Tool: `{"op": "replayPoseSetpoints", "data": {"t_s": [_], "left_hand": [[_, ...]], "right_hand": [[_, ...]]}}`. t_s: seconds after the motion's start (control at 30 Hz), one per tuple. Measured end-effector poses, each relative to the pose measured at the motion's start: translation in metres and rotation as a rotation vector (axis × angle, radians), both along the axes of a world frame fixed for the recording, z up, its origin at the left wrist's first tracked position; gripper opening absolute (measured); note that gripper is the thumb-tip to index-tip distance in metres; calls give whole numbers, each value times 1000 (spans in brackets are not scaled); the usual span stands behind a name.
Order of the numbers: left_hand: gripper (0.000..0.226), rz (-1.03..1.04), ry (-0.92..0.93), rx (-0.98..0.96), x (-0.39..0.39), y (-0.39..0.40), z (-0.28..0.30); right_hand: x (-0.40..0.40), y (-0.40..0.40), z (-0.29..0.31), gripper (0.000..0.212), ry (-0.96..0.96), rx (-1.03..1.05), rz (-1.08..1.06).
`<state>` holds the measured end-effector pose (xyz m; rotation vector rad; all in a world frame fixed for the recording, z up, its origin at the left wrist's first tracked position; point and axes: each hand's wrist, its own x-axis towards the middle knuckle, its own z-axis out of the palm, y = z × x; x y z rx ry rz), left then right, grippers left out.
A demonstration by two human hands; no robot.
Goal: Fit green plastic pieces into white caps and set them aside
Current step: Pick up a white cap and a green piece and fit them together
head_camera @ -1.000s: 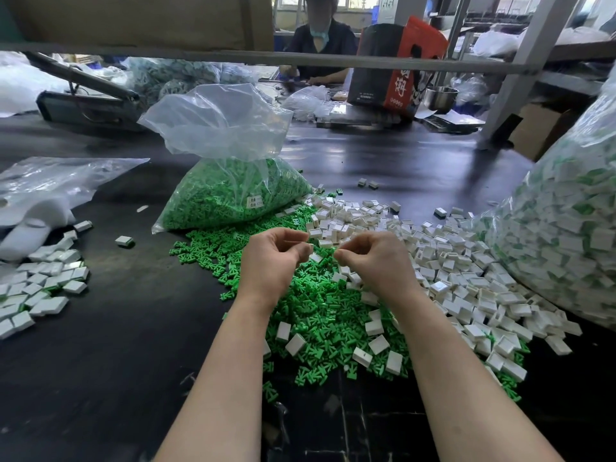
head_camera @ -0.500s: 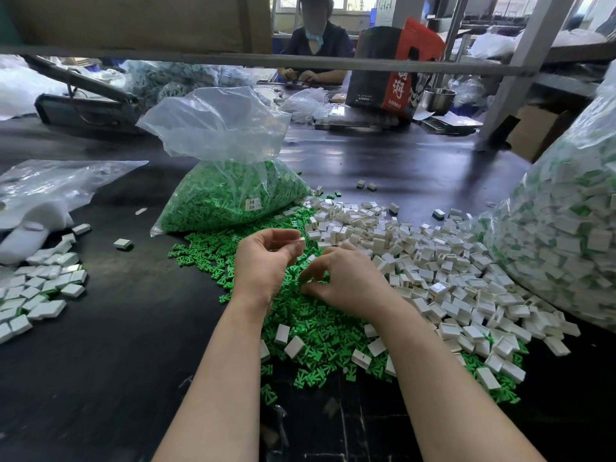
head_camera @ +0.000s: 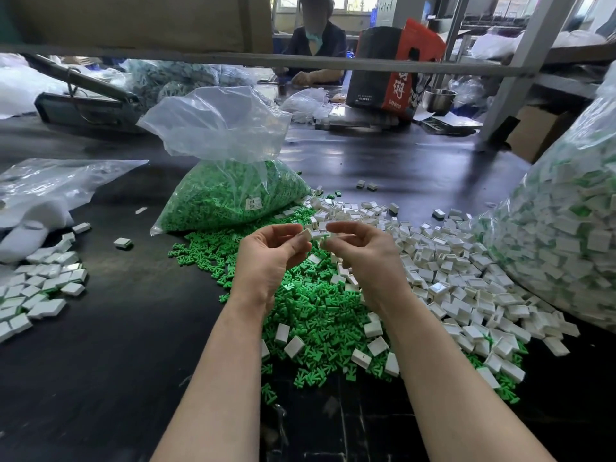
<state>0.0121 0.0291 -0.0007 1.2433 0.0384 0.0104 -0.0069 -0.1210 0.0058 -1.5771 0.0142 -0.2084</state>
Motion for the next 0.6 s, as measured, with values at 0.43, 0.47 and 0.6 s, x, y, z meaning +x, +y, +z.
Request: {"op": "replayPoseSetpoints", "data": {"t_s": [0.43,0.47,0.6], "left_hand": [[21,-88,-28,-72,-4,-4,3],[22,-89,-26,-75,-5,-4,3],[24,-95,-25,-68,-6,-4,4]], "right_hand": [[-1,-1,4,21,80,195,86],[-1,-1,3,21,77,205,94],[-1,-2,3,22,7,248,105]]}}
